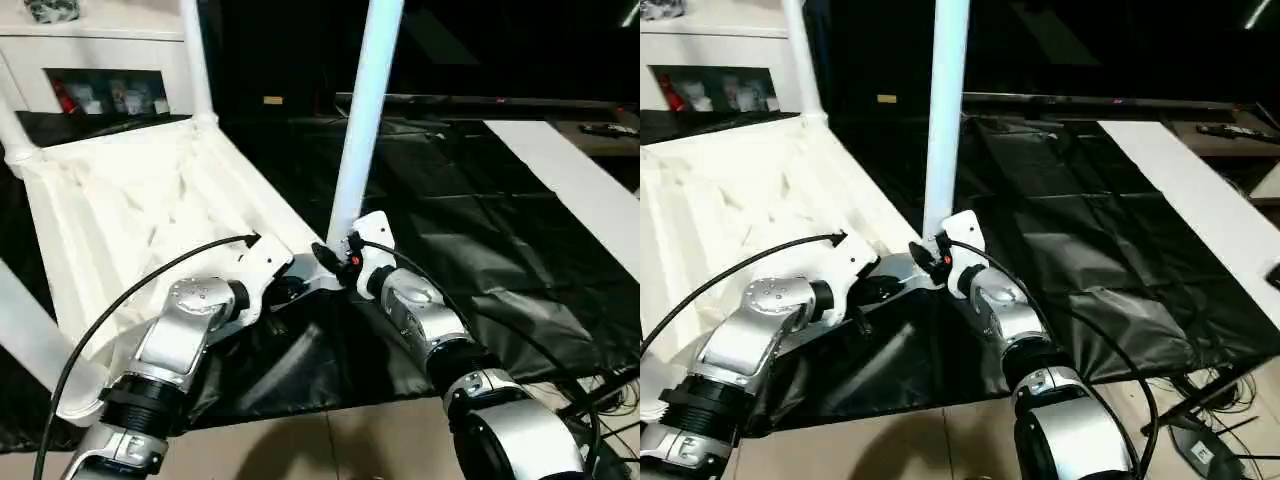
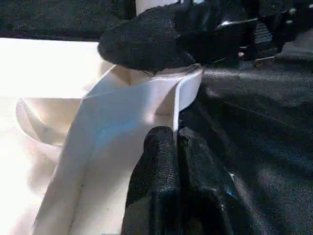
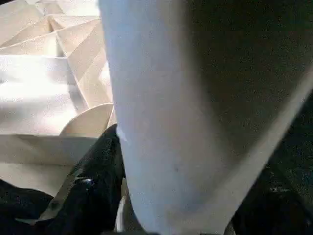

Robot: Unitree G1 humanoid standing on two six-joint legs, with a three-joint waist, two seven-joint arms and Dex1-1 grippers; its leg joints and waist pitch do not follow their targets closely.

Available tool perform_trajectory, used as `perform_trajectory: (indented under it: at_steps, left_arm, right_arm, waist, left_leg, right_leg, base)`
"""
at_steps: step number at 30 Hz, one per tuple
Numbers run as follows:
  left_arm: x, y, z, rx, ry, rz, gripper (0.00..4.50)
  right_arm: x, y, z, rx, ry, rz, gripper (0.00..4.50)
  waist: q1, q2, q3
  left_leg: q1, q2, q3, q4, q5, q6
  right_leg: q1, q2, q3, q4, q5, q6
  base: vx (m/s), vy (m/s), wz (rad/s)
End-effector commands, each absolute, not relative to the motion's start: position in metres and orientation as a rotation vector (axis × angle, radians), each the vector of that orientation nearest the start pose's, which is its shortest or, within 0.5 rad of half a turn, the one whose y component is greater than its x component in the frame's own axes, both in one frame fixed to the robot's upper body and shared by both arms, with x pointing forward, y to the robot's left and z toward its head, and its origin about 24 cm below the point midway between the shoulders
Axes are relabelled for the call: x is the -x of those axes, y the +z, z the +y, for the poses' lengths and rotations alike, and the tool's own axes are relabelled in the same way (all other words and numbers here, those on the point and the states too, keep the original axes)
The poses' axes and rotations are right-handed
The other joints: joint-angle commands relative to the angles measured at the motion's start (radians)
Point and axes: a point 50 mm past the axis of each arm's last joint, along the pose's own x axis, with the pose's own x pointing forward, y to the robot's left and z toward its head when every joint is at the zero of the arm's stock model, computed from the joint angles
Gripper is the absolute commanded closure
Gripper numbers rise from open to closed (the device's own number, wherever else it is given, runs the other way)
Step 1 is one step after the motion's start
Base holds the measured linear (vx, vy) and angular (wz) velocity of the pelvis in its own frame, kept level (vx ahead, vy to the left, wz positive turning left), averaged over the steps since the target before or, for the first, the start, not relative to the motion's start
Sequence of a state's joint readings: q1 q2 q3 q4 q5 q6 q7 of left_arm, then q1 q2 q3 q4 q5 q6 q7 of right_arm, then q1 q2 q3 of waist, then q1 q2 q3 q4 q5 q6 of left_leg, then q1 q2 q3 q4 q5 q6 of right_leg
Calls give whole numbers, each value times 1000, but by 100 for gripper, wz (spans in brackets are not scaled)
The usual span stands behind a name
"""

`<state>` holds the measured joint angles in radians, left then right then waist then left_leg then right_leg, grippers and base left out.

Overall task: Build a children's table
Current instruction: Rotate leg to tighten

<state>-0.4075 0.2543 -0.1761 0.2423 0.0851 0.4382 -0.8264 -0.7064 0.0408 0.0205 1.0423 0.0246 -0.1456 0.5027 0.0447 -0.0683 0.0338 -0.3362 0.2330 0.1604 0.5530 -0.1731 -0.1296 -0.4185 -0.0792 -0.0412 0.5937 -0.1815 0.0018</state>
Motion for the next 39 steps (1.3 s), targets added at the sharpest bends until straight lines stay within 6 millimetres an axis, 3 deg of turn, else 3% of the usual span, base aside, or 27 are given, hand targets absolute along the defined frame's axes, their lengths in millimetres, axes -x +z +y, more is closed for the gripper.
perform_trajectory:
  at_steps: [1, 3, 6, 9, 12, 15, 17, 24, 25, 34, 39]
  left_arm:
    - [-294, 52, 91, -248, -1091, 377, 450]
    - [-291, 54, 96, -256, -1147, 369, 450]
    - [-289, 55, 101, -264, -1192, 368, 450]
    - [-289, 57, 110, -291, -1258, 373, 450]
    - [-291, 57, 116, -308, -1283, 388, 450]
    - [-293, 57, 120, -316, -1289, 396, 450]
    - [-299, 58, 129, -332, -1293, 411, 450]
    - [-308, 62, 143, -372, -1304, 431, 450]
    - [-308, 62, 143, -374, -1305, 432, 450]
    - [-311, 61, 144, -372, -1306, 425, 450]
    - [-311, 59, 143, -335, -1245, 409, 450]
  right_arm:
    - [-329, 13, -41, 28, 875, 289, 153]
    - [-328, 18, -49, 25, 959, 259, 153]
    - [-325, 21, -55, 37, 1065, 234, 153]
    - [-314, 22, -75, 100, 1288, 232, 153]
    - [-306, 22, -87, 114, 1415, 259, 153]
    - [-301, 23, -95, 118, 1496, 284, 153]
    - [-293, 24, -107, 117, 1618, 354, 153]
    - [-285, 26, -113, 140, 1730, 422, 153]
    - [-285, 26, -113, 142, 1732, 423, 176]
    - [-284, 23, -111, 137, 1704, 440, 233]
    - [-286, 16, -103, 97, 1629, 422, 249]
  waist:
    - [6, 10, -39]
    - [13, 12, -41]
    - [19, 12, -43]
    - [34, 15, -52]
    - [43, 17, -52]
    - [47, 17, -48]
    - [58, 20, -46]
    - [72, 15, -44]
    - [73, 17, -45]
    - [76, 15, -49]
    - [74, 15, -46]
  left_leg:
    - [-9, -12, 12, -72, -422, 20]
    - [-9, -10, 19, -68, -381, 33]
    - [-12, -7, 24, -65, -348, 47]
    - [-14, -5, 31, -54, -224, 75]
    - [-15, -6, 33, -53, -173, 87]
    - [-13, -5, 34, -55, -213, 84]
    - [-6, -1, 36, -55, -253, 72]
    - [-10, -2, 32, -57, -278, 42]
    - [-9, -3, 32, -57, -282, 39]
    - [-14, -3, 31, -55, -242, 36]
    - [-14, -4, 29, -57, -268, 27]
  right_leg:
    - [28, -32, 21, -86, -415, -121]
    - [30, -32, 25, -79, -340, -152]
    - [35, -32, 25, -74, -298, -173]
    - [49, -28, 22, -53, -116, -224]
    - [54, -28, 21, -45, -49, -245]
    - [53, -29, 19, -50, -100, -247]
    - [50, -30, 20, -56, -168, -230]
    - [48, -36, 22, -63, -275, -192]
    - [46, -36, 22, -66, -294, -184]
    - [51, -35, 20, -57, -239, -193]
    - [48, -37, 20, -62, -301, -177]
  base:
    - [0, 0, 0]
    - [0, 0, 0]
    - [0, 0, 0]
    - [21, -8, 2]
    - [0, 0, 0]
    - [0, 0, 0]
    - [0, 0, 0]
    - [0, 0, 0]
    - [0, 0, 0]
    - [0, 0, 0]
    - [0, 0, 0]
